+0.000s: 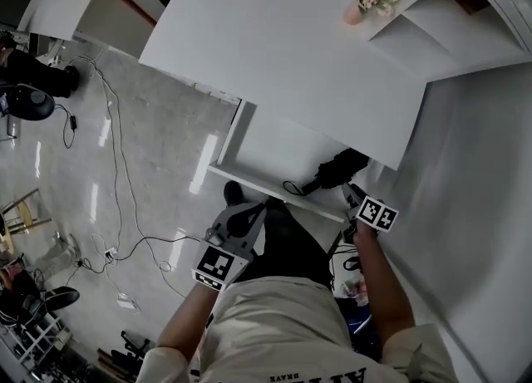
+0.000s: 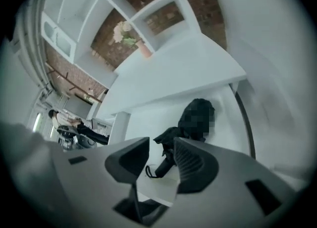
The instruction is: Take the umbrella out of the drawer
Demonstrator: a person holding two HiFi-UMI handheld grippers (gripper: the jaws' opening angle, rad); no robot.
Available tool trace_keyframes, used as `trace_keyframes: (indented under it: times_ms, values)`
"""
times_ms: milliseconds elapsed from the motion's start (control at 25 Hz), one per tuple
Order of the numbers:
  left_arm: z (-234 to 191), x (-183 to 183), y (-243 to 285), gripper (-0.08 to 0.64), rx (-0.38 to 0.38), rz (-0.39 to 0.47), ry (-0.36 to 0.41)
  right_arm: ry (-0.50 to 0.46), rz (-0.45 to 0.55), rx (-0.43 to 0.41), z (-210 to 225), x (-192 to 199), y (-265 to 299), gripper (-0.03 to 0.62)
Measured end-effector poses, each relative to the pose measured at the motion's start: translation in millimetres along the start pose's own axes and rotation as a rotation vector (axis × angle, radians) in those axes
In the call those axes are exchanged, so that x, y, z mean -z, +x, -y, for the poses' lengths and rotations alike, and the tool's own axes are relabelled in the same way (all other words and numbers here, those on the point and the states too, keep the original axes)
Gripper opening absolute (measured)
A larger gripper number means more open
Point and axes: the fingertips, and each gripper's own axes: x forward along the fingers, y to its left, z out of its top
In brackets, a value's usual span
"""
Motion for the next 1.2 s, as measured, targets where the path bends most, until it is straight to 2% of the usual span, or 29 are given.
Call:
trace_keyframes:
  times_ms: [80,200,400,520,680,1000,1200]
  values:
    - [-0.2,2.2,6.2,0.025,0.000,-0.011,-0.010,0.091,-0.012,0.029,13.9,1.7,12.4,0.179]
    - [-1.7,2.4,16.0,0.025,0.003,-0.026,-0.027,0.160,-0.024,0.081,29.5,2.8,29.7,0.218]
    - [-4.2,7.3,32.3,0.025,0.009,-0.052,-0.051,0.339,-0.028,0.135,55.4,12.7,59.6,0.270]
    - [-7.8,10.2,36.0,0.025,0.004,-0.064,-0.062,0.405,-0.035,0.190,69.3,19.1,73.8,0.290]
    - [-17.5,19.8,35.3,0.025,-0.017,-0.084,-0.065,0.445,-0.050,0.245,75.6,24.7,91.9,0.312]
    - [-30.5,31.4,30.7,0.026,-0.062,-0.112,-0.097,0.488,-0.066,0.267,63.8,19.6,130.5,0.324]
    - [-34.8,38.2,27.5,0.025,-0.085,-0.120,-0.114,0.518,-0.043,0.346,66.3,16.9,135.6,0.324]
